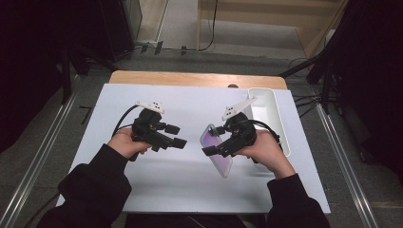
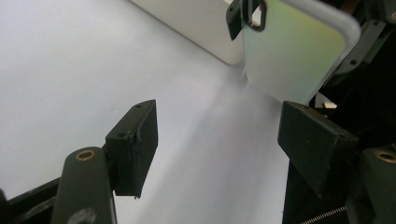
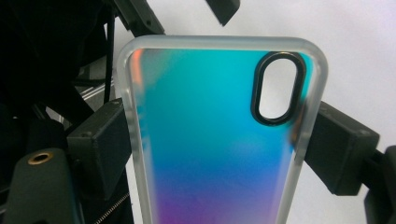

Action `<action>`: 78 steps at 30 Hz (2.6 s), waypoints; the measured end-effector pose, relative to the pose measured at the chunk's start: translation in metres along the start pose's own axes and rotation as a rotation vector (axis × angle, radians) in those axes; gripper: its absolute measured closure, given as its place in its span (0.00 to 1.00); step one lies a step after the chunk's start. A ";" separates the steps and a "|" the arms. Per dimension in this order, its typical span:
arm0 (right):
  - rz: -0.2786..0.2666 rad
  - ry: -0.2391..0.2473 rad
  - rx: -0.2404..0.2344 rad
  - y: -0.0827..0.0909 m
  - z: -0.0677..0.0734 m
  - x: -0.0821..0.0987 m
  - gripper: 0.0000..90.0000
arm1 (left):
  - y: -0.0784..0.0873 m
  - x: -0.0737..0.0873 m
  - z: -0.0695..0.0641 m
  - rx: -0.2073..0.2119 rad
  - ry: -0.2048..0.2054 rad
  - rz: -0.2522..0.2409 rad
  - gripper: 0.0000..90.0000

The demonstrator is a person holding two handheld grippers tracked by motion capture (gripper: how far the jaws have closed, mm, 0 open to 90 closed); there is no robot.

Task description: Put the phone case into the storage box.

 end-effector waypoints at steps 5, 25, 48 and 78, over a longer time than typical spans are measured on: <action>-0.005 0.000 0.013 0.002 -0.003 0.000 0.17 | -0.002 0.013 0.004 -0.039 -0.024 0.012 0.31; -0.023 -0.017 0.055 0.016 -0.009 0.003 0.17 | 0.005 0.053 0.016 -0.174 0.010 -0.058 0.31; -0.064 -0.070 0.134 0.045 -0.018 0.002 0.17 | 0.009 0.085 0.014 -0.211 0.076 -0.042 0.31; -0.175 -0.173 0.356 0.102 -0.043 0.004 0.17 | 0.013 0.093 0.014 -0.191 0.094 -0.032 0.27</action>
Point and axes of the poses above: each handheld gripper's, and its own axes: y roughly backward along the jaws, x roughly out of its underside, z roughly to its left, the point moved 7 cm from there along -y, roughly forward along the jaws, and after that the axes turned 3 degrees about -z, right-handed, at the moved point
